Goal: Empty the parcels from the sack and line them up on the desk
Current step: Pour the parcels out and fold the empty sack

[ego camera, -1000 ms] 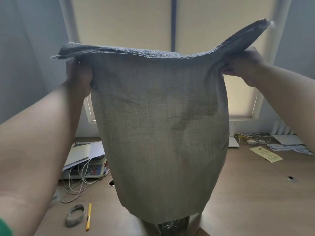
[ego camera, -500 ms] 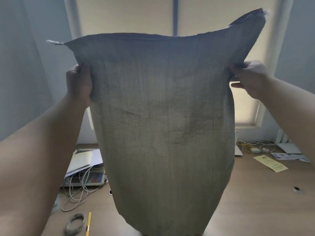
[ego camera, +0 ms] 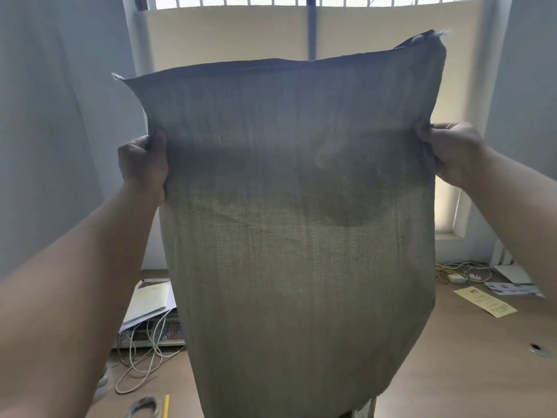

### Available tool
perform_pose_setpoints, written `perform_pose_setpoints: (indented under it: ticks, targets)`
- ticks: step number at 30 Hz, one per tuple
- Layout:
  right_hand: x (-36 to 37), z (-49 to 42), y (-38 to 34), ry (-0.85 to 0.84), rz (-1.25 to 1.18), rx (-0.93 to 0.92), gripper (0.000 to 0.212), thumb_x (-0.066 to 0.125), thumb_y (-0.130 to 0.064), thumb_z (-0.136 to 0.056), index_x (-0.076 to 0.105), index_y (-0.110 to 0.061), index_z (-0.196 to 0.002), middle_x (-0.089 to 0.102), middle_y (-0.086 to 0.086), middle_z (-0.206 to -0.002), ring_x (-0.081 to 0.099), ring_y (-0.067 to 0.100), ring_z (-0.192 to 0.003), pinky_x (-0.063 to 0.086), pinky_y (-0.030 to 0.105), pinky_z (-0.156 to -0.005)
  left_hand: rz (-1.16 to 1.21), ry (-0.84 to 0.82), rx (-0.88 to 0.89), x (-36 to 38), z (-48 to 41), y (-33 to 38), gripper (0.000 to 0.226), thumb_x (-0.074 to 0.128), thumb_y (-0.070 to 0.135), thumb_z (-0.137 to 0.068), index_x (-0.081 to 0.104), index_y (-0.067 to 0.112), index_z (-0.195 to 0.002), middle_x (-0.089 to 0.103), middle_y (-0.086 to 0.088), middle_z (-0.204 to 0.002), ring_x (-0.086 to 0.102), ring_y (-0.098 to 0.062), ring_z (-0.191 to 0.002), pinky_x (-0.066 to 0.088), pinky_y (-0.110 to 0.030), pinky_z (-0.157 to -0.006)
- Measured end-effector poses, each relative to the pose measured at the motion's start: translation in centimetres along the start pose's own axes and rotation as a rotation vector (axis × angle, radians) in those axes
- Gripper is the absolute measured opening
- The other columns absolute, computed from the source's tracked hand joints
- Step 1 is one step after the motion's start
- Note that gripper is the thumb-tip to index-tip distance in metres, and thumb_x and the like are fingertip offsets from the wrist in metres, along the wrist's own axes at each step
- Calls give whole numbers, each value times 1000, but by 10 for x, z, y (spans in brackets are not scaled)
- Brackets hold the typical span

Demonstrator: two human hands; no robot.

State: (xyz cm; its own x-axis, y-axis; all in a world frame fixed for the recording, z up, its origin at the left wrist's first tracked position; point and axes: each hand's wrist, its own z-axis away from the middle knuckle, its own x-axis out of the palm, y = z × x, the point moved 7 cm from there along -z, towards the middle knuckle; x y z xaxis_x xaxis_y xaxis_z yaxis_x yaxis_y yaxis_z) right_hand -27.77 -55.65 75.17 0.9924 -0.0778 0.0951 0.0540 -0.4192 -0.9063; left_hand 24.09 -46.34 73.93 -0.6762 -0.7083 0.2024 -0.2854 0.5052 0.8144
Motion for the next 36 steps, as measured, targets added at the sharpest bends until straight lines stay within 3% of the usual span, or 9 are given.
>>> perform_pose_setpoints:
  ticks: [3,6,9,12,19,23,31,34,36]
  targets:
    - [1,2,-7,31,36,12,13,71,-20,-91,68,-8,-89,70,7,-94,72,15,-74,62,25,-64,-12,39,11,-3,-3,2,48,63,33,-87,58,11,-130,61,0,-118,58,-13,-101,52,-28,-85]
    - [-4,0,-10,78,87,23,23,73,-15,-89,60,-9,-107,65,6,-94,66,15,-75,56,22,-51,-24,36,65,-5,-4,7,42,64,33,-89,49,21,-126,52,1,-123,54,-12,-105,49,-24,-85]
    - [-5,2,-10,75,146,25,14,70,-13,-91,57,-18,-91,59,3,-84,59,14,-67,50,28,-55,37,12,76,-7,-5,7,9,64,28,-91,57,32,-93,61,3,-97,59,-9,-80,50,-26,-69]
    - [-6,3,-6,34,116,10,18,66,-10,-93,61,-23,-80,61,-1,-74,59,11,-59,50,26,-53,78,-68,58,-5,-8,1,18,64,16,-95,67,27,-81,67,3,-85,60,-9,-70,51,-25,-68]
    - [4,19,-13,-182,-23,30,9,64,-8,-93,69,-11,-100,76,-3,-70,71,5,-62,59,19,-60,180,-471,-179,11,0,-3,24,62,2,-95,66,17,-113,68,1,-93,66,-6,-78,58,-17,-65]
    - [5,28,-17,-322,103,55,41,60,13,-87,64,-7,-123,69,7,-98,71,10,-82,60,19,-78,149,-649,-207,9,8,-3,56,56,-17,-89,51,19,-132,69,-1,-106,69,-8,-90,60,-20,-74]
    - [-1,28,-15,-286,399,-72,36,62,11,-89,62,5,-125,66,16,-105,70,0,-71,56,9,-69,-54,-384,-58,-14,0,-15,19,73,2,-87,71,21,-86,69,0,-85,63,-10,-76,51,-19,-67]
    - [-5,25,-17,-212,435,-144,28,64,-2,-93,63,8,-119,66,10,-97,65,12,-85,58,13,-70,-105,-299,-6,-20,-2,-15,16,78,14,-85,71,22,-73,65,8,-71,53,3,-55,40,-18,-60]
    - [-7,23,-19,-188,418,-165,34,71,-15,-89,66,2,-118,67,8,-102,60,16,-98,55,22,-79,-68,-297,6,-20,1,-9,19,77,15,-86,71,24,-70,64,11,-69,53,1,-63,40,-18,-69]
